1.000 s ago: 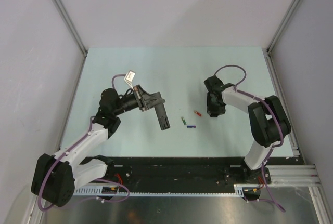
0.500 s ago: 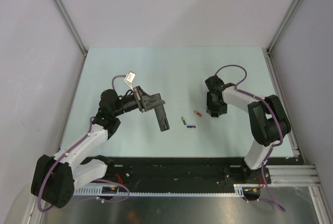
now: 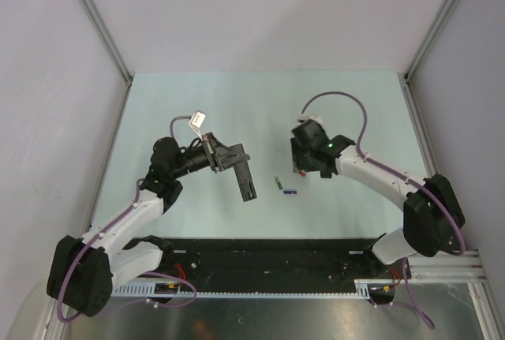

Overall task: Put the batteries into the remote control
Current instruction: Pick up the battery from the center of the board.

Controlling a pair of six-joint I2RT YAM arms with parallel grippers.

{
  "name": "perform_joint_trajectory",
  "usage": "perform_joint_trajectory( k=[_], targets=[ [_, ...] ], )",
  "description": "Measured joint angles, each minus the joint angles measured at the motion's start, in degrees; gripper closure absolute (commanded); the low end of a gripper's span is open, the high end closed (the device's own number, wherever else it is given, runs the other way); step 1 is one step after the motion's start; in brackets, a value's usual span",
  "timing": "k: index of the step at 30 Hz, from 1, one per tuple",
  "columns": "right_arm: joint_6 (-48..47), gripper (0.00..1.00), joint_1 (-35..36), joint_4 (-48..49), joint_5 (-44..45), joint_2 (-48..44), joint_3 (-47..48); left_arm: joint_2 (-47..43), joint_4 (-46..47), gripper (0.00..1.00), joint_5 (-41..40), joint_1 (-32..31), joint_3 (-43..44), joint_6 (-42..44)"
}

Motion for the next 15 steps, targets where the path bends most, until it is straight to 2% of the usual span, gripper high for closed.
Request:
perform_joint_trajectory(
  k=[2, 4, 7, 10, 15],
  targets=[
    [-0.72, 0.53, 5.09, 0.31, 0.76, 0.31, -0.02, -0.24, -0.02, 1.00, -0.04, 0.00, -0.92, 0.17],
    [-1.64, 0.56, 9.49, 0.90, 1.81, 1.14, -0.02, -0.72, -0.07, 1.00, -0.20, 0.00, -1.92, 0.22],
    [-3.21, 0.52, 13.46, 2.58, 2.16, 3.54, -0.26, -2.12, -0.09, 1.00, -0.46, 0.00, -3.82, 0.33],
    [-5.03, 0.48, 13.81, 4.26, 2.08, 5.60, -1.64, -3.74, -0.13, 1.00, -0.59, 0.00, -5.16, 0.63],
    [-6.23, 0.49, 13.75, 4.85, 2.21, 7.48, -2.51, -5.90, -0.07, 1.00, -0.85, 0.00, -5.64, 1.20]
  ],
)
